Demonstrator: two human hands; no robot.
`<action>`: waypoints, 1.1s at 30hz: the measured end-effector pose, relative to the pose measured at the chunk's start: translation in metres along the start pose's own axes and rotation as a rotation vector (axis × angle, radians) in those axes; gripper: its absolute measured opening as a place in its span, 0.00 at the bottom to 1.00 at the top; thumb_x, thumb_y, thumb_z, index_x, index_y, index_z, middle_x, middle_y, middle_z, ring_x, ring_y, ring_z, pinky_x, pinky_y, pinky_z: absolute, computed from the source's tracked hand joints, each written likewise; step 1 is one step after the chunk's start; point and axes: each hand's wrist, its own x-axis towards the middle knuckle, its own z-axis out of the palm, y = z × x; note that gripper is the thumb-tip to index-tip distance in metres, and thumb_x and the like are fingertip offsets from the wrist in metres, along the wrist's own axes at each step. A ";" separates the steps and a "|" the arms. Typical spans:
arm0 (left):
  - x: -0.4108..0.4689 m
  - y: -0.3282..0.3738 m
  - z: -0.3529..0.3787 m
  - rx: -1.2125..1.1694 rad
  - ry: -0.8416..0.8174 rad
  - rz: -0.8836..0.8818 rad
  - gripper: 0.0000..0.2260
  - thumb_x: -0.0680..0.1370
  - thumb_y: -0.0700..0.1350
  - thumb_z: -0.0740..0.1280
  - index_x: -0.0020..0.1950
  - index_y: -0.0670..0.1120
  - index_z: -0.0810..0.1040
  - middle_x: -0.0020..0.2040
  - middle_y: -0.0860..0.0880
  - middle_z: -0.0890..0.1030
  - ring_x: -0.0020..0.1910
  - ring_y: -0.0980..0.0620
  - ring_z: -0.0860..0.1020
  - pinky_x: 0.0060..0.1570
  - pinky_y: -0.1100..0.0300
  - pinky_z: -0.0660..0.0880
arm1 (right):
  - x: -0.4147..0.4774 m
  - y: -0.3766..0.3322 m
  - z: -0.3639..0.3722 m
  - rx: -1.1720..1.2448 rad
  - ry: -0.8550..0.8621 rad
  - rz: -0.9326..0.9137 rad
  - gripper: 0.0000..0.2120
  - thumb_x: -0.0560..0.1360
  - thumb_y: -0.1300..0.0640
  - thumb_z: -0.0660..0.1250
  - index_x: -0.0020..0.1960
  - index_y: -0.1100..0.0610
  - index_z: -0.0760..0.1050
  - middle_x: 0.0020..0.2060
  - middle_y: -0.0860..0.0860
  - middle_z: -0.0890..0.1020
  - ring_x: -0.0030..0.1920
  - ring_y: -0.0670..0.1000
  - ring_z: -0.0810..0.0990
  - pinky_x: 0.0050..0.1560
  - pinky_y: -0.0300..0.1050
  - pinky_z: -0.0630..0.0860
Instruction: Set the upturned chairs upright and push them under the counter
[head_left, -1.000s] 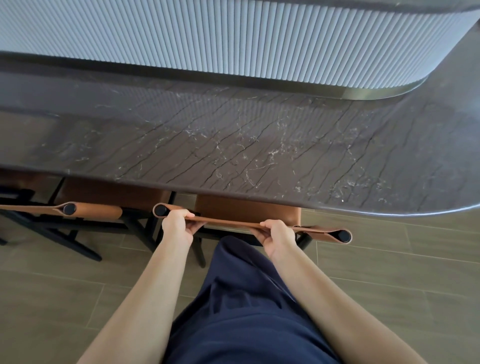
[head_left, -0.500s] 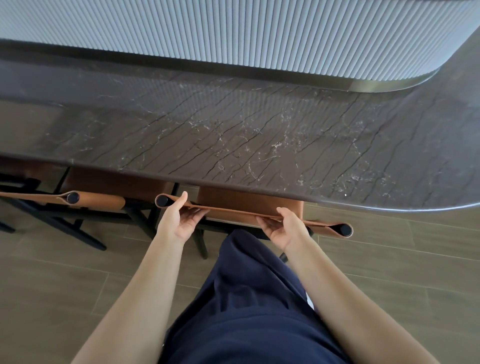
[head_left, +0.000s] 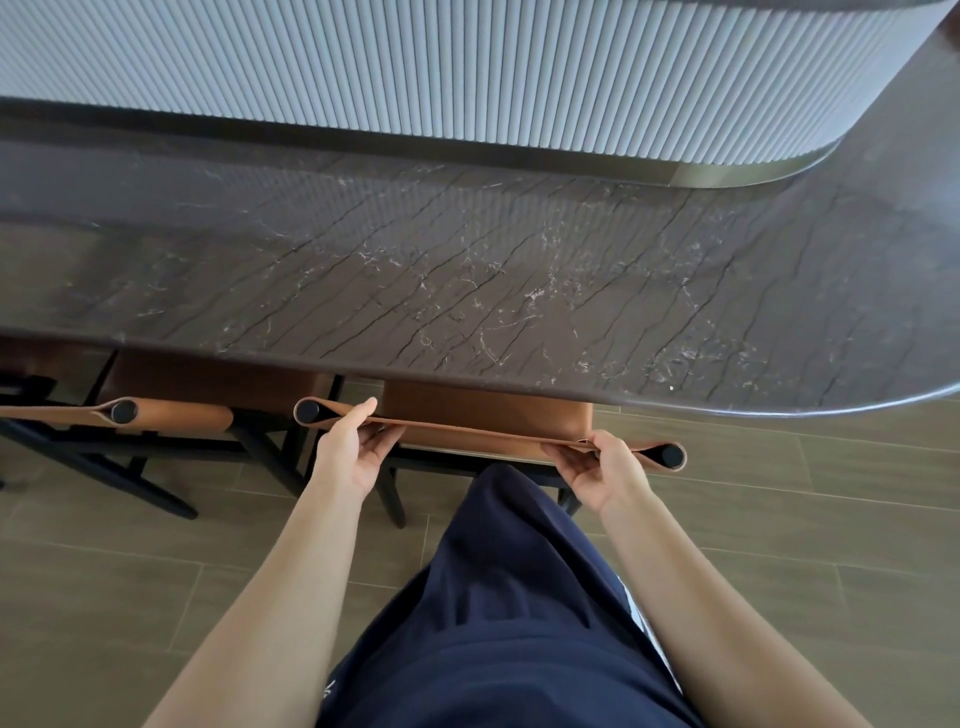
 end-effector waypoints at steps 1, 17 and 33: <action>-0.001 0.000 -0.002 -0.011 -0.024 -0.004 0.05 0.78 0.37 0.68 0.52 0.38 0.76 0.49 0.39 0.80 0.51 0.43 0.81 0.53 0.46 0.79 | 0.000 0.000 0.000 -0.002 -0.005 -0.002 0.12 0.80 0.66 0.60 0.63 0.65 0.68 0.57 0.66 0.76 0.62 0.68 0.77 0.38 0.58 0.79; -0.066 0.000 -0.033 0.150 -0.097 0.182 0.17 0.83 0.43 0.57 0.71 0.41 0.69 0.66 0.42 0.76 0.63 0.43 0.77 0.63 0.48 0.74 | -0.039 0.018 -0.004 -0.567 -0.397 0.169 0.24 0.81 0.43 0.53 0.67 0.58 0.72 0.62 0.54 0.80 0.64 0.55 0.75 0.55 0.53 0.72; -0.219 -0.066 -0.086 -0.032 0.034 0.479 0.12 0.82 0.42 0.61 0.64 0.43 0.73 0.58 0.45 0.82 0.57 0.48 0.81 0.60 0.52 0.76 | -0.132 0.039 -0.034 -1.003 -0.758 0.023 0.15 0.83 0.50 0.56 0.60 0.52 0.79 0.54 0.50 0.85 0.59 0.51 0.81 0.62 0.51 0.74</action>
